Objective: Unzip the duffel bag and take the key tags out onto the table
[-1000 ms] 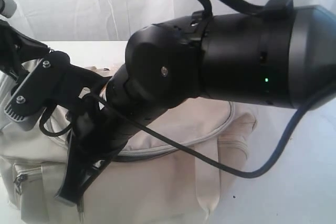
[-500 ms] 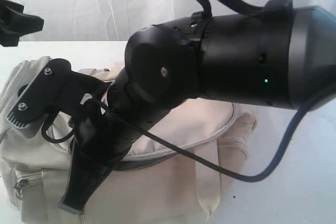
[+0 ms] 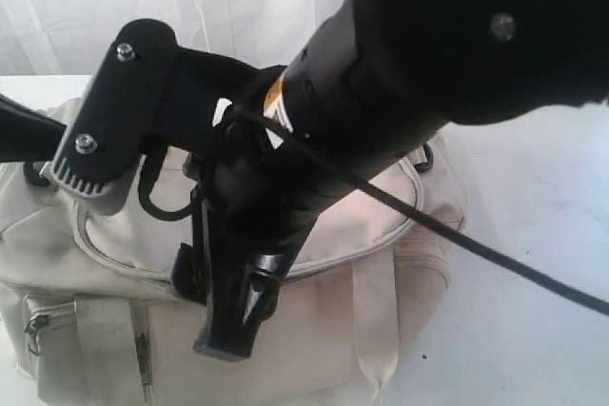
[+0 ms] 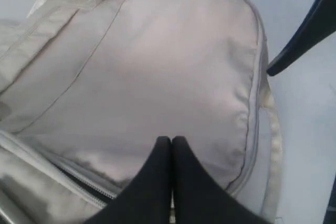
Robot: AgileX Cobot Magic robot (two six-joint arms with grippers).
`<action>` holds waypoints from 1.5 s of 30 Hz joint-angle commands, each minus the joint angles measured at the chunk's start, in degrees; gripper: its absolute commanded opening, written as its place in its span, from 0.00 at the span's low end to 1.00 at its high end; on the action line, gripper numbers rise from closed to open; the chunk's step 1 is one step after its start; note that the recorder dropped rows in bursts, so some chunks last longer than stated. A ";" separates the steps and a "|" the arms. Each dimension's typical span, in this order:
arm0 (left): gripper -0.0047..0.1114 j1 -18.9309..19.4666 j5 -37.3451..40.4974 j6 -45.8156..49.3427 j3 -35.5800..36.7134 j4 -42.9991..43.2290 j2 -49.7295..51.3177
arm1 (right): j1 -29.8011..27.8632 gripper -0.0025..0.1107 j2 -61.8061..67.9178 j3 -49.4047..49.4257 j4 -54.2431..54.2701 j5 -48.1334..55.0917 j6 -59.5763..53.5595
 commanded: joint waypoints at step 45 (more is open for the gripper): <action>0.04 0.00 -1.99 -1.02 3.52 -9.03 -0.40 | 0.05 0.02 8.77 0.53 -18.59 -5.56 8.48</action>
